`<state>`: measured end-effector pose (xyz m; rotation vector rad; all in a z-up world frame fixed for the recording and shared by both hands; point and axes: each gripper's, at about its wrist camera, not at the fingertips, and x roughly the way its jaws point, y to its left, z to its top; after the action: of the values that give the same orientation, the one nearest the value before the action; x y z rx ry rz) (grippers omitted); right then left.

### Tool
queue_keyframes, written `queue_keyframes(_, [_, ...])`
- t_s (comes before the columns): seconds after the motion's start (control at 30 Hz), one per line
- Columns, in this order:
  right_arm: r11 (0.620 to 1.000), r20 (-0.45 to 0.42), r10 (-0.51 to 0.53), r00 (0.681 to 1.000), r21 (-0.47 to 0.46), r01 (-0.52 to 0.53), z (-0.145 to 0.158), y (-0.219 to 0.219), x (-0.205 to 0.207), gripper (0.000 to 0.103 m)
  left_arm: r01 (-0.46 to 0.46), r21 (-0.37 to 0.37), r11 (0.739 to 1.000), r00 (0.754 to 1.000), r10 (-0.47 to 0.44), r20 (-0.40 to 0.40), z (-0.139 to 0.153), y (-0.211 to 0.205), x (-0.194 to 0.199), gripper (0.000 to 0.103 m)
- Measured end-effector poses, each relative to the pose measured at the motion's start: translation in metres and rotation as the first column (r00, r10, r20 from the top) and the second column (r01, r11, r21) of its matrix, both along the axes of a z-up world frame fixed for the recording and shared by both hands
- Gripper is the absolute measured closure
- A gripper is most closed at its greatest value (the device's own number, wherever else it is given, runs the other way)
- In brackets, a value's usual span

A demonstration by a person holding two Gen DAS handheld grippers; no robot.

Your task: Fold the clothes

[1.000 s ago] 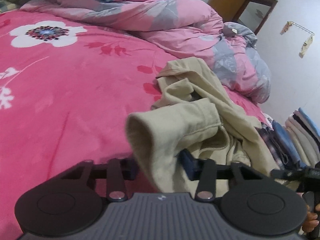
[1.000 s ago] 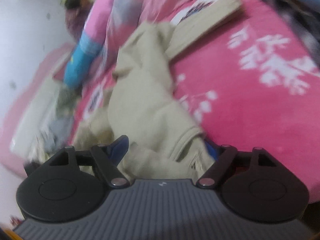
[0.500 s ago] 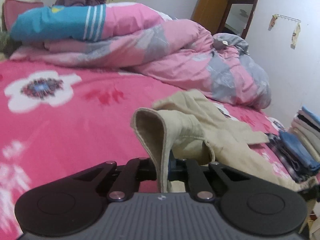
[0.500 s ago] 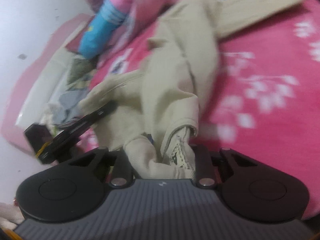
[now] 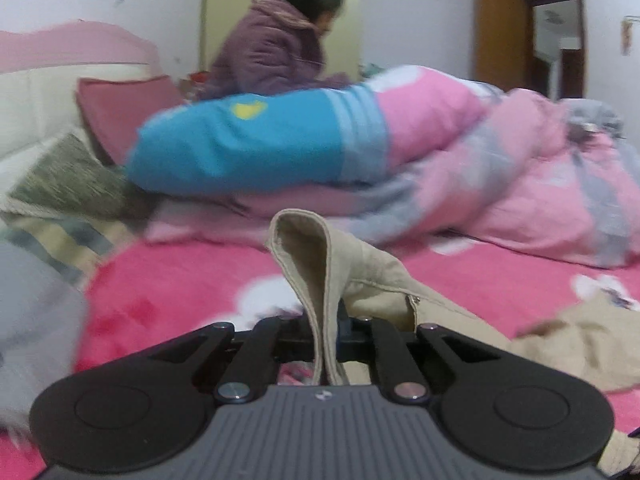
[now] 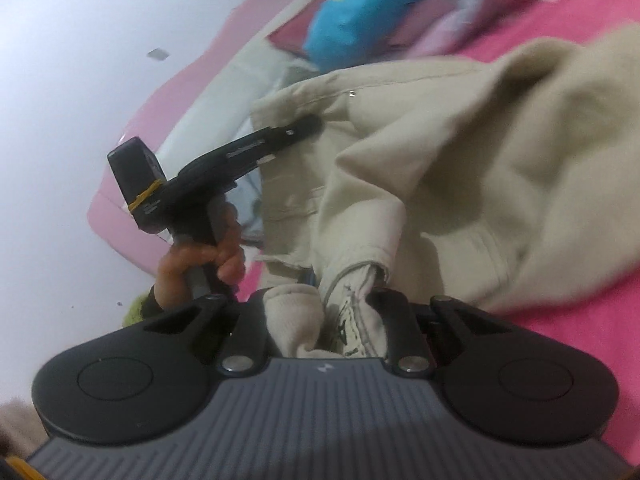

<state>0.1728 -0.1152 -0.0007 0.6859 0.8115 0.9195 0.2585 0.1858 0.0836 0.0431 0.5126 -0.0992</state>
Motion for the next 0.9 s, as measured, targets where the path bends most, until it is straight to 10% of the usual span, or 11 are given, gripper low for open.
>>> queue_keyframes(0.2, [1.000, -0.013, 0.011, 1.000, 0.005, -0.011, -0.010, 0.092, 0.082, 0.091, -0.049, 0.078, 0.996, 0.996, 0.054, -0.070, -0.017, 0.033, 0.077, 0.093])
queue_keyframes(0.4, [0.998, -0.105, -0.055, 0.993, -0.048, 0.051, -0.057, 0.134, 0.116, 0.079, -0.097, 0.197, 0.976, 0.959, 0.144, -0.244, -0.073, 0.039, 0.110, 0.037])
queue_keyframes(0.47, [0.998, -0.115, -0.054, 0.992, -0.028, 0.051, -0.056, 0.130, 0.111, 0.072, -0.111, 0.180, 0.977, 0.948, 0.159, -0.276, -0.076, 0.045, 0.104, 0.031])
queue_keyframes(0.6, [0.998, -0.078, -0.031, 0.996, -0.052, 0.027, -0.031, 0.105, 0.081, 0.023, -0.164, 0.085, 0.983, 0.945, 0.182, -0.271, -0.055, 0.063, 0.081, 0.021])
queue_keyframes(0.9, [0.995, 0.000, -0.087, 0.996, -0.048, 0.087, 0.004, 0.001, -0.014, 0.021, -0.059, 0.007, 0.998, 0.991, 0.060, -0.121, 0.018, 0.020, -0.037, 0.010])
